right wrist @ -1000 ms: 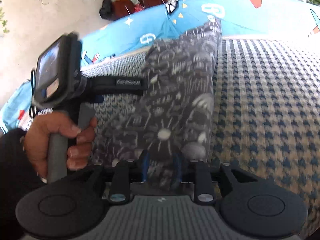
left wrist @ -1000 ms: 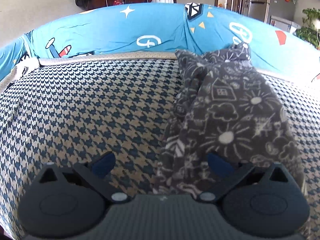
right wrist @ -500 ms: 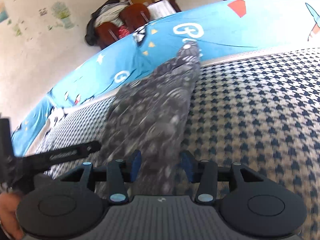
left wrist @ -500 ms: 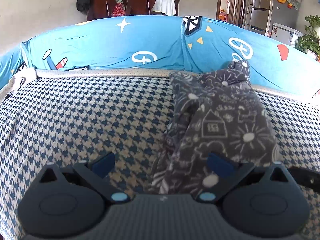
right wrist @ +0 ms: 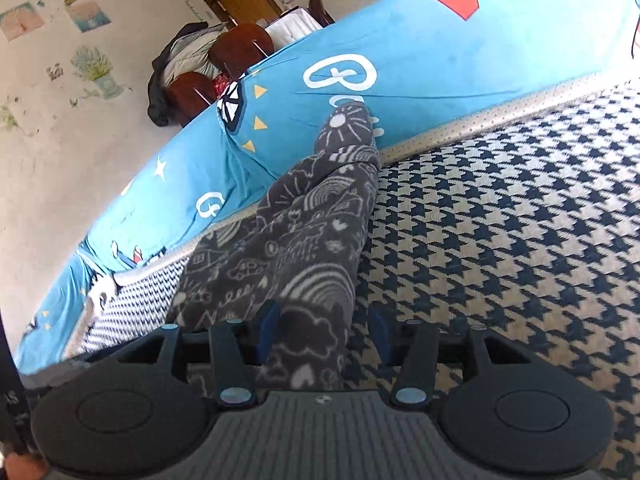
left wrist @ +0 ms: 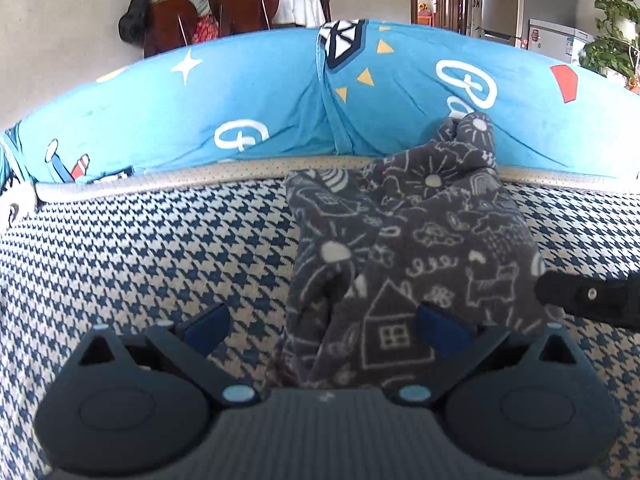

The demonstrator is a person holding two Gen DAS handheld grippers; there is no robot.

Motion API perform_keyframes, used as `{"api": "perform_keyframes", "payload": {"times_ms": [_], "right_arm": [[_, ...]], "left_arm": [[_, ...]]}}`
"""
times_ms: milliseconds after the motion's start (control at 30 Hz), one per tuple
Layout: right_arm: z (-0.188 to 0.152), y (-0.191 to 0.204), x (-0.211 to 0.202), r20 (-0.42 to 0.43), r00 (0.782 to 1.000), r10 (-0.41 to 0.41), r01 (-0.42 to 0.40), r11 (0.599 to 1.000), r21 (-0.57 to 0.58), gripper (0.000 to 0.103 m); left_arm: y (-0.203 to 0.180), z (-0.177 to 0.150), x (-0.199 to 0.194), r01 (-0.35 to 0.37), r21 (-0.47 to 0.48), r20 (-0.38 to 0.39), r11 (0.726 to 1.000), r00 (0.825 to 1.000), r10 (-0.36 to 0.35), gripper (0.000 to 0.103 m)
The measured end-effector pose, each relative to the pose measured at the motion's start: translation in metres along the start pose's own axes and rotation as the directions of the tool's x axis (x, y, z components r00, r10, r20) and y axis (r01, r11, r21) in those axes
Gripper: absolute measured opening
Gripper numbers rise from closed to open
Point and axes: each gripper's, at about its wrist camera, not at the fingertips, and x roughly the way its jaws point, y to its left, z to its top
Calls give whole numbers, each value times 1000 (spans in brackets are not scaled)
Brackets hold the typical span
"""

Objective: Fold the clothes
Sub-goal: 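Push the jacket back into the bed corner with the right gripper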

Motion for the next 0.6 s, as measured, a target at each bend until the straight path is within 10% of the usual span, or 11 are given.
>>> {"api": "perform_keyframes", "payload": {"times_ms": [600], "right_arm": [[13, -13, 72, 0, 997, 75, -75, 993, 96, 57]], "left_arm": [[14, -11, 27, 58, -100, -65, 993, 996, -65, 103]]}}
